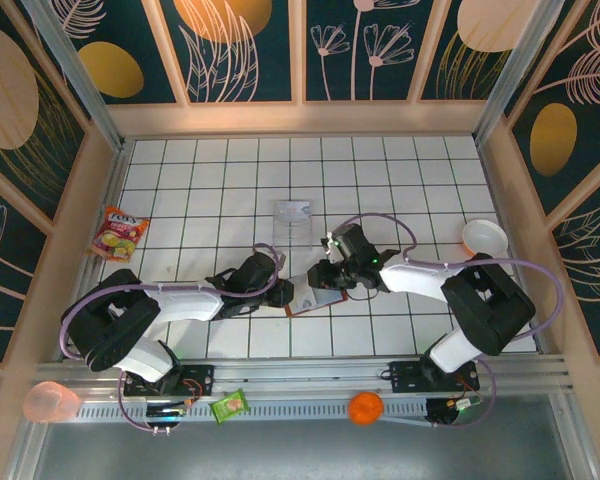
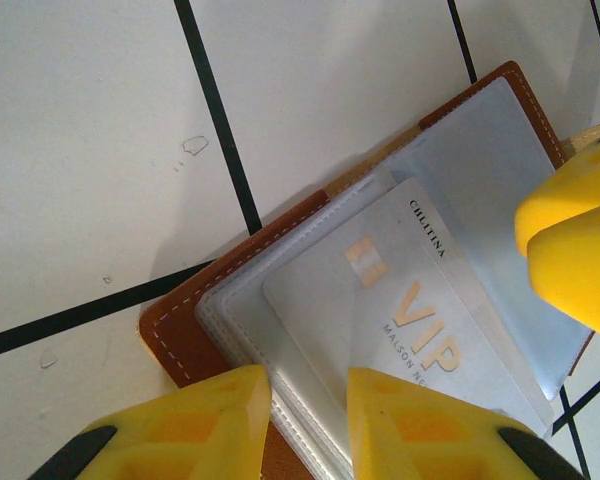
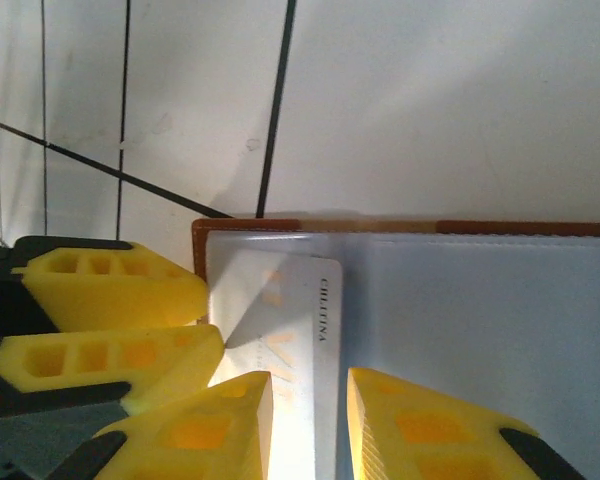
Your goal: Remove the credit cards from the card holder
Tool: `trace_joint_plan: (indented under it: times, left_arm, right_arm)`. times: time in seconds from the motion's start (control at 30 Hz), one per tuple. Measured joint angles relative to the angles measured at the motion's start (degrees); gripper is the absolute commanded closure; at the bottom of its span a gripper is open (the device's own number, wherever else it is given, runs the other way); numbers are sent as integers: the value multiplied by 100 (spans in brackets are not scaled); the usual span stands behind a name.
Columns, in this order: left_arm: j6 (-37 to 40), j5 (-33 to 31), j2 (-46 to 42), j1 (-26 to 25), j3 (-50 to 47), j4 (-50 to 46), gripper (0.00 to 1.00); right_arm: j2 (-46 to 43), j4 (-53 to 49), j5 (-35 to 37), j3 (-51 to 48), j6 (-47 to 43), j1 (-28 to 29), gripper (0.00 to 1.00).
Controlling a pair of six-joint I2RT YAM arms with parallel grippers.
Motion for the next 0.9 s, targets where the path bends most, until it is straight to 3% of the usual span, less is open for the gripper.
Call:
trace_joint_plan:
  times: [0.63, 0.9]
  left_arm:
    - [0, 4, -2, 0, -66, 131, 73]
    - [0, 4, -2, 0, -76, 151, 74]
  right_arm:
    - [306, 448, -308, -236, 321, -4, 78]
    - [391, 695, -439, -321, 501, -11, 96]
